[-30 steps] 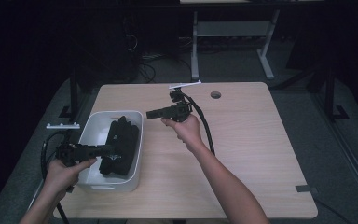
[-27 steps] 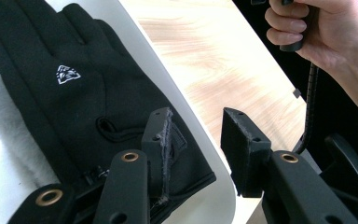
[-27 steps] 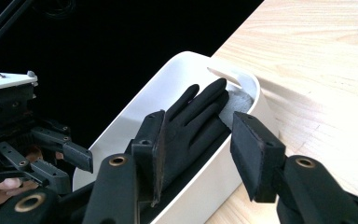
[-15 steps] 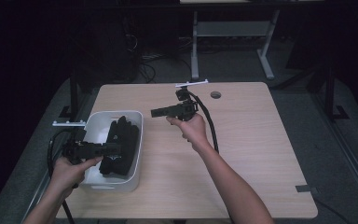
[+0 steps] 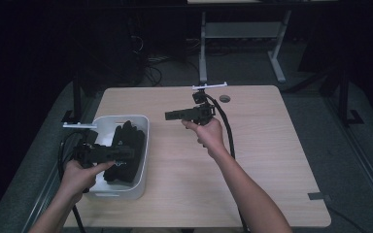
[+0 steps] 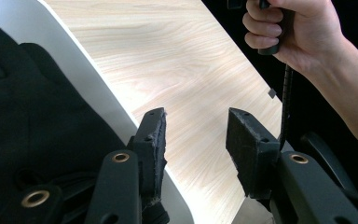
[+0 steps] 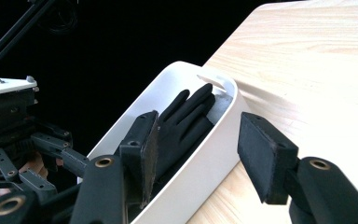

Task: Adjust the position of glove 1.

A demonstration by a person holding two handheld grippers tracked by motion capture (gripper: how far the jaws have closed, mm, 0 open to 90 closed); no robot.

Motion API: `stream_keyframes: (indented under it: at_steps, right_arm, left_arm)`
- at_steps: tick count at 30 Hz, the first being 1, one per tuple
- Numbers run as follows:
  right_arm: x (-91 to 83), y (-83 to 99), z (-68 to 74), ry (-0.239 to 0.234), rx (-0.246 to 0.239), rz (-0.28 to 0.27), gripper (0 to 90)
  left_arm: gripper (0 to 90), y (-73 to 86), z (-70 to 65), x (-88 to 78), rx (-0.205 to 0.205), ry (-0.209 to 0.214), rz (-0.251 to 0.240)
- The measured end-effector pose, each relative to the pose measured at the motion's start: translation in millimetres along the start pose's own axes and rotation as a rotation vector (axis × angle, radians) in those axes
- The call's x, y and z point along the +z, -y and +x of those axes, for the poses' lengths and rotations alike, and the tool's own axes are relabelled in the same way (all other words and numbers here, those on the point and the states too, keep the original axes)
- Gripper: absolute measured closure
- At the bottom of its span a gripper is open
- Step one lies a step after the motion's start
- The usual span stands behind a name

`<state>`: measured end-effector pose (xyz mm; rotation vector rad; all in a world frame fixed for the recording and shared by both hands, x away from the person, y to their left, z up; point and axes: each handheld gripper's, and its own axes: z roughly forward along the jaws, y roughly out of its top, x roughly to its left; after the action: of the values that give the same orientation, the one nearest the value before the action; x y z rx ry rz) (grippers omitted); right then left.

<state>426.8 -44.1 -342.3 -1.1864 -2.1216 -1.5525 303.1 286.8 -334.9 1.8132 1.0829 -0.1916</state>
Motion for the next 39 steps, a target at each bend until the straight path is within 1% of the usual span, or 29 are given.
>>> stream_keyframes:
  at_steps: [4, 5, 8, 12, 16, 20, 23, 24, 29, 31, 34, 35, 36, 37, 38, 39]
  right_arm:
    - [-7.3, 1.1, -1.9, 0.008, 0.005, -0.008, 46.8]
    - [-9.3, 1.5, -2.5, 0.008, 0.005, -0.008, 46.8]
    - [-14.3, 2.8, -5.2, 0.018, 0.008, -0.017, 46.6]
    - [-19.8, 5.3, -8.2, 0.023, 0.009, -0.018, 46.3]
    - [-25.2, 7.0, -9.9, 0.031, 0.017, -0.022, 46.1]
    - [-30.7, 8.9, -12.4, 0.037, 0.022, -0.029, 46.0]
    - [-34.2, 10.7, -14.8, 0.043, 0.02, -0.031, 45.8]
    - [-35.7, 11.1, -15.0, 0.042, 0.028, -0.031, 45.8]
    - [-41.9, 12.6, -17.6, 0.051, 0.028, -0.031, 44.9]
    - [-44.5, 13.2, -18.9, 0.052, 0.031, -0.038, 44.5]
    - [-47.1, 14.2, -20.4, 0.054, 0.032, -0.041, 43.5]
    - [-48.4, 14.7, -21.0, 0.056, 0.034, -0.04, 42.9]
    - [-50.7, 15.9, -22.8, 0.064, 0.04, -0.038, 40.8]
    - [-50.7, 15.9, -22.8, 0.064, 0.04, -0.038, 40.8]
    - [-51.6, 16.6, -24.2, 0.065, 0.038, -0.042, 40.6]
    - [-53.2, 17.2, -24.7, 0.065, 0.045, -0.04, 40.3]
  left_arm:
    - [55.9, -1.5, -2.3, 4.1, 0.013, 0.004, 0.008]
    - [55.0, -1.9, -3.4, 5.2, 0.006, 0.006, 0.006]
    - [50.7, -2.8, -4.9, 8.3, 0.012, 0.004, 0.012]
    - [50.7, -4.2, -6.6, 11.6, 0.013, 0.011, 0.016]
    - [50.6, -6.3, -8.7, 14.5, 0.028, 0.016, 0.024]
    - [49.7, -7.6, -10.8, 17.0, 0.022, 0.024, 0.022]
    - [49.1, -8.5, -11.7, 18.7, 0.031, 0.023, 0.028]
    - [48.8, -8.8, -12.0, 19.4, 0.03, 0.023, 0.027]
    - [47.9, -9.7, -14.1, 23.4, 0.032, 0.026, 0.032]
    - [46.0, -10.7, -15.5, 26.1, 0.034, 0.032, 0.033]
    - [41.7, -11.0, -17.5, 28.1, 0.039, 0.022, 0.03]
    - [41.7, -11.2, -18.3, 29.2, 0.044, 0.024, 0.03]
    - [39.1, -11.3, -19.1, 30.4, 0.043, 0.029, 0.03]
    - [39.1, -11.5, -20.0, 31.5, 0.04, 0.031, 0.029]
    - [38.3, -12.0, -20.0, 32.5, 0.047, 0.034, 0.033]
    - [37.3, -12.2, -20.5, 33.4, 0.04, 0.035, 0.035]
